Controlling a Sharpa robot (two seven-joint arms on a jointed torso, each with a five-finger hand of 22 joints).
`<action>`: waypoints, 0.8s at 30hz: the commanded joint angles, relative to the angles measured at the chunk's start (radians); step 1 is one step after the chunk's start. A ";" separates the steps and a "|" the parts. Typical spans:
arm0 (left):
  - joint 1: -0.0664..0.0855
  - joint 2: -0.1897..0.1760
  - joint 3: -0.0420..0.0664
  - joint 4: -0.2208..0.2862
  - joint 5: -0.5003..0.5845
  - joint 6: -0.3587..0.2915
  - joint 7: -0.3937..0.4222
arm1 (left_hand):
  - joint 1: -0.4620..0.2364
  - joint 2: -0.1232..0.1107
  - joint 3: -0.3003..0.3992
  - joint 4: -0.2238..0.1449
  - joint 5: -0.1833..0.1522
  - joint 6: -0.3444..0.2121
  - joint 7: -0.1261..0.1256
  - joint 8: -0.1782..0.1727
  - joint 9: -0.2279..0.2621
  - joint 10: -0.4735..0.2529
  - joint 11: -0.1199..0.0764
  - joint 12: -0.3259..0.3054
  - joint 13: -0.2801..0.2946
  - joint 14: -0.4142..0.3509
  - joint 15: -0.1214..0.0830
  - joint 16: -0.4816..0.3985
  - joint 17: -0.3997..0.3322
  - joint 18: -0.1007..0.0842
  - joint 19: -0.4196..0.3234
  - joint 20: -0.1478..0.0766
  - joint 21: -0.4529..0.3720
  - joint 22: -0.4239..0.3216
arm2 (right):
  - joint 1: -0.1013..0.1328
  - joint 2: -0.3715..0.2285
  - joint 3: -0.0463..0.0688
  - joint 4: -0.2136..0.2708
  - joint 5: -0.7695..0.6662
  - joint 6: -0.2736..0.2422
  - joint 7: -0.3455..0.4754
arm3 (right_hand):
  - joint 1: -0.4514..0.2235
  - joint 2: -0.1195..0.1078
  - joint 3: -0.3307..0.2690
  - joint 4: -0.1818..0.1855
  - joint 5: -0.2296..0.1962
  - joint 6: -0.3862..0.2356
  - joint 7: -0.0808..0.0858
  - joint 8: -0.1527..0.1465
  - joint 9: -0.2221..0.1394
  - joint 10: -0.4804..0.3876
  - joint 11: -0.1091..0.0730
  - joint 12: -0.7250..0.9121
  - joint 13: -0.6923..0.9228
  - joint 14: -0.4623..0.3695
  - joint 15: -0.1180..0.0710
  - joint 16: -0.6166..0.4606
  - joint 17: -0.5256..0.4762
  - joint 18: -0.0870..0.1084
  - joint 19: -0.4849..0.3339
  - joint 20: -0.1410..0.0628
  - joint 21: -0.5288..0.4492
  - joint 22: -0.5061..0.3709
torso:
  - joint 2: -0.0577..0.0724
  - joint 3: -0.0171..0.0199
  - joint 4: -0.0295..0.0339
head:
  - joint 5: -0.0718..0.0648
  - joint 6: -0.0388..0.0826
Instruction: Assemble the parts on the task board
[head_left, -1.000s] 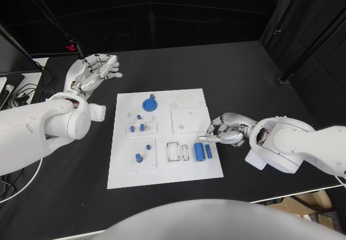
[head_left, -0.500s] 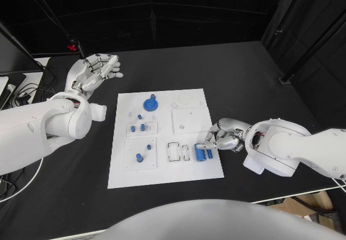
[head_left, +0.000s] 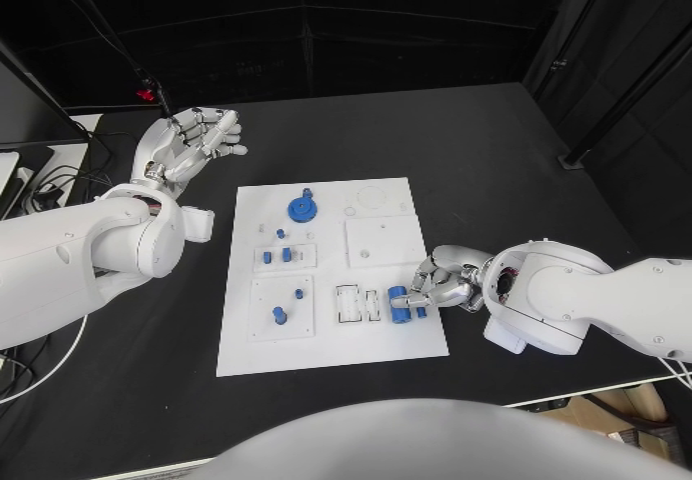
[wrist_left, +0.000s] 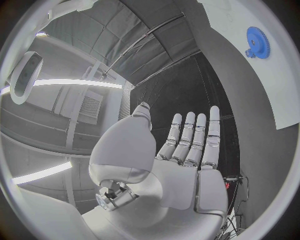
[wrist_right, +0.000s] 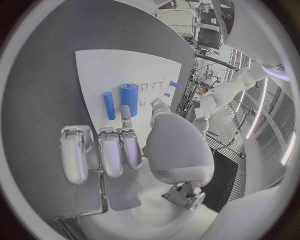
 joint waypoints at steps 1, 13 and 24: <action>0.001 0.000 0.001 0.001 0.001 0.012 0.005 | -0.002 0.009 -0.007 0.001 0.003 -0.008 0.110 0.006 -0.001 -0.007 -0.002 0.002 -0.001 -0.002 -0.005 0.004 -0.002 -0.008 0.004 0.001 0.004 0.001 | 0.001 0.010 0.000 -0.004 -0.006 0.033 -0.037 | -0.005 0.008 -0.006 0.001 -0.006 -0.001 0.008 -0.007 -0.002 0.106 0.001 0.002 0.263 0.106 0.001 0.002 0.263 -0.007 0.106 -0.001 0.003 0.263 | 0.000 0.0000 -0.0014 | 0.008 0.000; 0.001 -0.002 0.001 0.003 0.001 0.011 0.005 | -0.002 0.009 -0.008 0.001 0.003 -0.008 0.110 0.006 -0.001 -0.007 -0.002 0.003 -0.001 -0.003 -0.005 0.004 -0.002 -0.008 0.004 0.001 0.005 0.001 | 0.001 0.044 0.000 -0.025 -0.006 0.046 -0.053 | -0.001 0.035 -0.009 -0.001 -0.023 -0.015 0.017 -0.039 -0.011 0.106 0.009 0.002 0.263 0.106 0.010 0.002 0.263 -0.007 0.106 0.007 0.003 0.263 | 0.000 -0.0007 0.0007 | 0.008 0.000; 0.001 -0.002 0.001 0.003 0.001 0.013 0.005 | -0.002 0.009 -0.008 0.001 0.003 -0.008 0.110 0.006 -0.001 -0.007 -0.002 0.003 -0.001 -0.003 -0.005 0.004 -0.002 -0.008 0.004 0.001 0.005 0.001 | 0.001 0.090 0.000 -0.058 -0.006 0.035 -0.052 | 0.015 0.052 -0.016 -0.003 -0.023 -0.042 0.026 -0.075 -0.025 0.106 0.017 0.002 0.263 0.106 0.018 0.002 0.263 -0.007 0.106 0.016 0.003 0.263 | 0.001 0.0003 0.0007 | 0.007 0.000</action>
